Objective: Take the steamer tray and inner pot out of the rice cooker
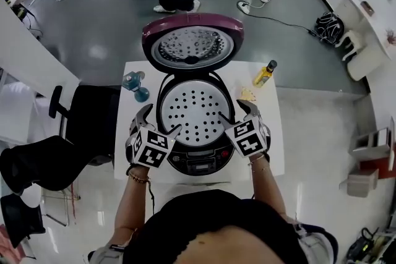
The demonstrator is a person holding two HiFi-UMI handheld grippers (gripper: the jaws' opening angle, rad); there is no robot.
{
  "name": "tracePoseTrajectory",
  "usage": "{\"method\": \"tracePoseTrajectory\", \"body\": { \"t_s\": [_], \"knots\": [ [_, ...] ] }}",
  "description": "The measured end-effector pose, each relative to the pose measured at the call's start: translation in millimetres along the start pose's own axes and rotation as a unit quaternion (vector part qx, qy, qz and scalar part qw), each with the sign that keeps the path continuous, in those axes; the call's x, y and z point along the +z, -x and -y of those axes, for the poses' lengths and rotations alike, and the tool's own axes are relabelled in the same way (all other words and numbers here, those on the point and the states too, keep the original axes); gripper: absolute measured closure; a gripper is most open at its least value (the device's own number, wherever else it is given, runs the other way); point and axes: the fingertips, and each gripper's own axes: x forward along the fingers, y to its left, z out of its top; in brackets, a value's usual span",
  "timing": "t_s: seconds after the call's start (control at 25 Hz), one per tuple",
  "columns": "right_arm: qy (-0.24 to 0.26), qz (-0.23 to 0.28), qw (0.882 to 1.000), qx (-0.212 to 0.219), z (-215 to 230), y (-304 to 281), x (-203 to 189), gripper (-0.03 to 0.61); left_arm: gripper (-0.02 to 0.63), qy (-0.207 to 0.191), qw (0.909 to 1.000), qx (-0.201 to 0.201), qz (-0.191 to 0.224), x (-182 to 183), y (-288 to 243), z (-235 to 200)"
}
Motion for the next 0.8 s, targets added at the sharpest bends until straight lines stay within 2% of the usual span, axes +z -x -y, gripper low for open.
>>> {"method": "tracePoseTrajectory", "body": {
  "t_s": [0.12, 0.32, 0.64, 0.68, 0.76, 0.8],
  "knots": [
    [0.021, -0.018, 1.0, 0.012, 3.1, -6.9, 6.6, 0.287, 0.173, -0.013, 0.9997, 0.007, -0.018, 7.4, -10.0, -7.4],
    [0.056, -0.051, 0.997, 0.027, 5.1, -19.5, 13.5, 0.287, 0.175, 0.033, 0.9985, -0.011, -0.041, 9.5, -22.8, -7.6],
    [0.136, -0.139, 0.981, 0.024, 0.3, -49.7, -9.6, 0.287, 0.181, -0.002, 0.9911, 0.008, -0.133, -17.9, -41.7, -14.3],
    [0.145, -0.144, 0.979, 0.021, 0.6, -51.6, -11.4, 0.287, 0.198, -0.004, 0.991, 0.008, -0.133, -18.3, -42.0, -14.7],
    [0.152, -0.145, 0.978, 0.014, 1.9, -52.5, -11.3, 0.288, 0.359, 0.003, 0.9926, 0.012, -0.121, -14.7, -40.8, -16.1],
    [0.156, -0.145, 0.977, 0.01, 2.6, -52.1, -10.8, 0.298, 0.377, 0.007, 0.9932, 0.013, -0.115, -13.6, -40.2, -16.9]
  ]
}}
